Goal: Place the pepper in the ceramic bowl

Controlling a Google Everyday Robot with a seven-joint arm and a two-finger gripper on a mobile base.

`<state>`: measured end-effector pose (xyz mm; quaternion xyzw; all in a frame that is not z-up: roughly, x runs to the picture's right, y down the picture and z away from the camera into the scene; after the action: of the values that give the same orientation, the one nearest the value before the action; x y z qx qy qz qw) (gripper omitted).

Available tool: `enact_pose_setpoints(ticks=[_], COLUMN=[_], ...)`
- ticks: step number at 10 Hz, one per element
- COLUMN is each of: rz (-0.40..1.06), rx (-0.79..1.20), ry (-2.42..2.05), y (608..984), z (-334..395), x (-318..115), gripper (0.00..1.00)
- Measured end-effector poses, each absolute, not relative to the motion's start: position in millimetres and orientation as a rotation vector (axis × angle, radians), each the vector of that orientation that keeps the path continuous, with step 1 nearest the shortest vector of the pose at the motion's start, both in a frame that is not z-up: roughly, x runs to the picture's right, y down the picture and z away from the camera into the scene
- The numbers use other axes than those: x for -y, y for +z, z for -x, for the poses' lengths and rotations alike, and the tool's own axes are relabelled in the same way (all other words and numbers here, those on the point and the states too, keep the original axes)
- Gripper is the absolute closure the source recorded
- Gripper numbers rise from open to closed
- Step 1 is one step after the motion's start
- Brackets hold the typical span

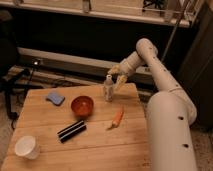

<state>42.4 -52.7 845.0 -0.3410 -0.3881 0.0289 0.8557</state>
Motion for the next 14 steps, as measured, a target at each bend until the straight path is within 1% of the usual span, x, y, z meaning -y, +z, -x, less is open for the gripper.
enact_pose_setpoints(ticks=[12, 13, 14], rz=[0.715, 0.684, 0.634], rx=[0.812, 0.797, 0.756], ry=[0.060, 0.083, 0.125], y=[845.4, 847.9, 852.8], z=[-44.0, -60.5, -94.7], x=[53.0, 59.0, 66.2], gripper=[0.20, 0.20, 0.20])
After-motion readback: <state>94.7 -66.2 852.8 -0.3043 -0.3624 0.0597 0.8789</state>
